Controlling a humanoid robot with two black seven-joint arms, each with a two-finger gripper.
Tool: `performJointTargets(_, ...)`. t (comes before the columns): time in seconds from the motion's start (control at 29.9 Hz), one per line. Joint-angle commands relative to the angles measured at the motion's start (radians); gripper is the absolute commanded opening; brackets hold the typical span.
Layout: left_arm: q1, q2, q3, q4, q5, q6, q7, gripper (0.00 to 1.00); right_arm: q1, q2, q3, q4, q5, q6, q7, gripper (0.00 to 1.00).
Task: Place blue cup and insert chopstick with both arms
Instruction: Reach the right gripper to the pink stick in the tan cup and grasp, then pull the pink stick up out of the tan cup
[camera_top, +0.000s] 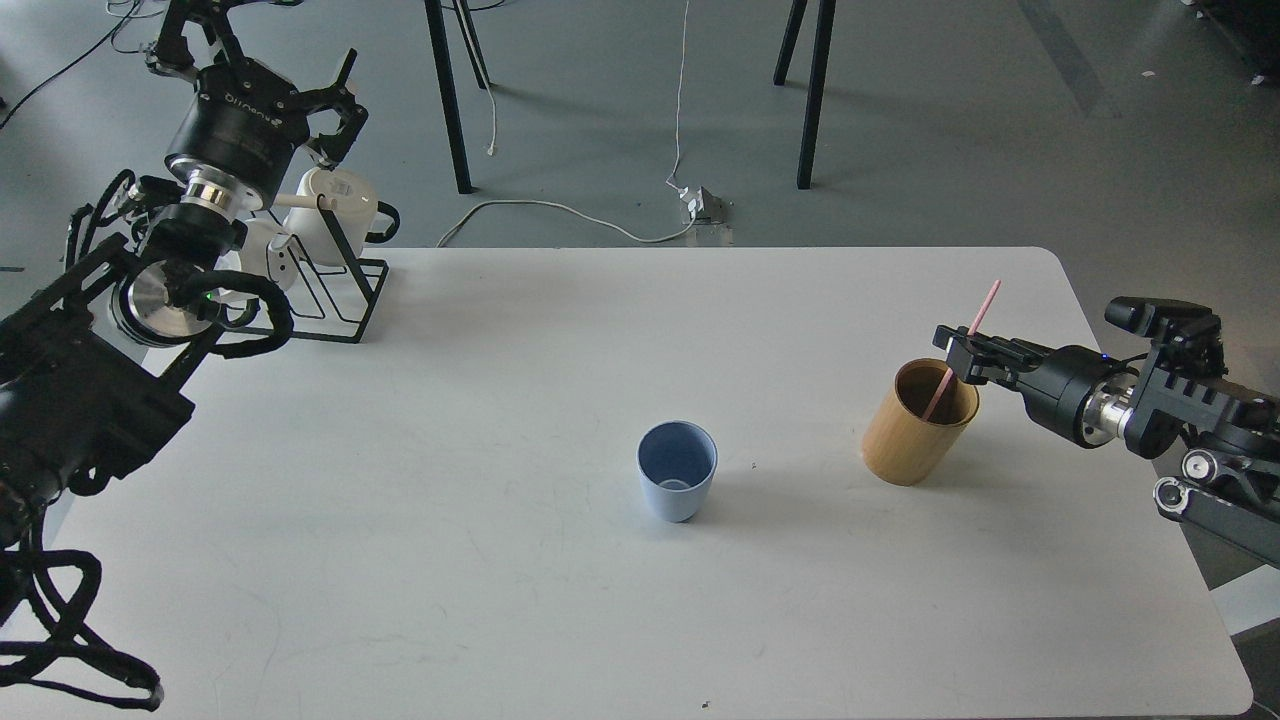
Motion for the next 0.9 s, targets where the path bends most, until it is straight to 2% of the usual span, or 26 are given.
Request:
performJointTargets(0.0,-0.004,-0.002,0.000,0.000,0.001,0.000,-0.002,0.99,0.008,0.000,0.000,0.002,0.000,-0.001,0.000,0.01)
performJointTargets(0.23,-0.021,-0.001,0.006,0.000,0.001,0.000,0.000,0.99,0.022,-0.041,0.000,0.060,0.000,-0.001,0.000,0.00)
performJointTargets(0.4,-0.024,0.002,0.005,0.000,0.003,0.000,0.000,0.99,0.075,-0.153,0.003,0.178,0.002,0.001,-0.001,0.00)
performJointTargets(0.6,-0.024,0.007,0.005,0.000,0.003,0.000,-0.009,0.99,0.262,-0.289,0.003,0.305,0.005,0.007,-0.026,0.00)
performJointTargets(0.77,-0.024,0.005,0.006,0.000,0.003,0.000,-0.009,0.99,0.414,-0.268,0.002,0.318,0.060,0.016,-0.028,0.00)
performJointTargets(0.87,-0.026,0.004,0.006,0.000,0.004,0.000,-0.003,0.99,0.433,-0.144,-0.001,0.315,0.121,0.036,-0.029,0.00)
